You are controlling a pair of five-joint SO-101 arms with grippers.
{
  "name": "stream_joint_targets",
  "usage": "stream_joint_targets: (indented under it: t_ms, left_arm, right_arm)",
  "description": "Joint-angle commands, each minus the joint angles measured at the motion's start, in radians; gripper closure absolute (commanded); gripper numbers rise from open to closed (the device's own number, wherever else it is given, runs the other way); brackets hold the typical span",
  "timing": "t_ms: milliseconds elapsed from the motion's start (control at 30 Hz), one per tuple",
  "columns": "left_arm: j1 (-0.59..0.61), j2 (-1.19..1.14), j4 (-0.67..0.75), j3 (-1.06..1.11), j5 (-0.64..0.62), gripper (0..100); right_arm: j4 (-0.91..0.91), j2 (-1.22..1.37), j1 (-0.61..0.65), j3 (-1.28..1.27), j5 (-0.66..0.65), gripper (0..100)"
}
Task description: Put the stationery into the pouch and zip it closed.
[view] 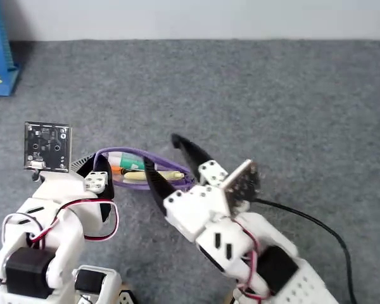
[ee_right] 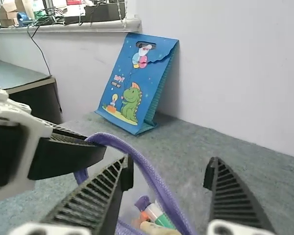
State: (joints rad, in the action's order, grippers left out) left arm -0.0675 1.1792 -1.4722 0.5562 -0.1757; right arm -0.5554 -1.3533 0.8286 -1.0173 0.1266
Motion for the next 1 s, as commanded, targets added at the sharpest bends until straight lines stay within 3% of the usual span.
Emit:
stream_joint_targets:
  t_ms: [0, 133, 433, 533, 767, 967]
  left_arm:
    - [0.005, 0.023, 0.032, -0.012, -0.006, 99]
    - [0.005, 0.023, 0.032, -0.012, -0.006, 99]
    - [0.006, 0.023, 0.031, -0.012, -0.006, 99]
    - [0.005, 0.023, 0.031, -0.012, -0.006, 99]
    - [0.0, 0.023, 0.031, -0.012, -0.006, 99]
    - [0.0, 0.023, 0.034, -0.002, -0.006, 99]
  right_arm:
    - [-0.168, -0.079, -0.022, 0.124, 0.003, 82.8]
    - [-0.248, -0.163, -0.114, 0.141, -0.011, 99.8]
    - [-0.398, -0.189, -0.252, 0.132, -0.043, 99.1]
    - [-0.361, -0.189, -0.229, 0.072, -0.04, 99.1]
    - [-0.113, -0.116, 0.025, -0.083, -0.041, 99.1]
    - [-0.004, 0.077, 0.015, -0.08, -0.041, 99.1]
